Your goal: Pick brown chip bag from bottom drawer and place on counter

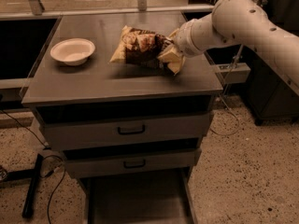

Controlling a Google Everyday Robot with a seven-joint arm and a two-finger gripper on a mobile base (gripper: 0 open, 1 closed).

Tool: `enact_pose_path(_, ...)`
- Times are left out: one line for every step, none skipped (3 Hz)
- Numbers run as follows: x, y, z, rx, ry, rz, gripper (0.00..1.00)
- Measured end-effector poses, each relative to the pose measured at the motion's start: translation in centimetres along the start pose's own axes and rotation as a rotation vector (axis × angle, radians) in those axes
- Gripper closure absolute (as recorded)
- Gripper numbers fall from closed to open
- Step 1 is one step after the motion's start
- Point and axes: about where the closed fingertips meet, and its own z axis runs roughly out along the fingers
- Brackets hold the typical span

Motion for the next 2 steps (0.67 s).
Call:
enact_pose_path(0.0,0.0,0.01,0.0,0.0,0.0,0.0)
enact_pose_path(0.0,0.01,0.01,0.0,0.0,0.0,0.0)
